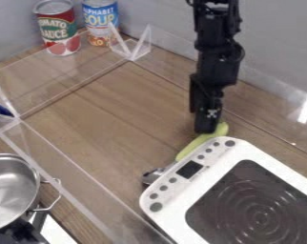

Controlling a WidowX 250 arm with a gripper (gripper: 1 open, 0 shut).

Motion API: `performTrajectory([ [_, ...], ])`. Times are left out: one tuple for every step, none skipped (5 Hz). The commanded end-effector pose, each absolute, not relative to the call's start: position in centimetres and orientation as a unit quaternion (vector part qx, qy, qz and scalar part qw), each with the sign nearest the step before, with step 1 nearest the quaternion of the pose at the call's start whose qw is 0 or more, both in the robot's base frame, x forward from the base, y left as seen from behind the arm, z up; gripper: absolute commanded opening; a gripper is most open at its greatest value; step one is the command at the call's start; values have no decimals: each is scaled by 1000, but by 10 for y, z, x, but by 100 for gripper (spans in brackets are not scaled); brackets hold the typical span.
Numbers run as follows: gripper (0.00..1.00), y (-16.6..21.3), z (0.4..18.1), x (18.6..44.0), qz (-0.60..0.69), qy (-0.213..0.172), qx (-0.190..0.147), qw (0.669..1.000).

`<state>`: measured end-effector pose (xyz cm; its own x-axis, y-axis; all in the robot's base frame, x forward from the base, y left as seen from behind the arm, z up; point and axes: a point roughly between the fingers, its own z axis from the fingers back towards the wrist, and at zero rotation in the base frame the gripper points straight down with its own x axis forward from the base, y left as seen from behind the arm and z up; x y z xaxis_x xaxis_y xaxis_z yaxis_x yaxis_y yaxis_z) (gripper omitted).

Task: Put green spoon on the white and black stove top

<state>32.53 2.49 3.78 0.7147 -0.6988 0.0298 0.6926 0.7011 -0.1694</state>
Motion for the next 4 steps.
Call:
performTrajectory([
  [100, 40, 50, 339, -353, -4, -73, 933],
  [100, 40, 52, 338, -344, -2, -73, 936],
  [100, 39, 52, 335, -335, -1, -74, 939],
  [100, 32, 53, 335, -338, 1, -74, 938],
])
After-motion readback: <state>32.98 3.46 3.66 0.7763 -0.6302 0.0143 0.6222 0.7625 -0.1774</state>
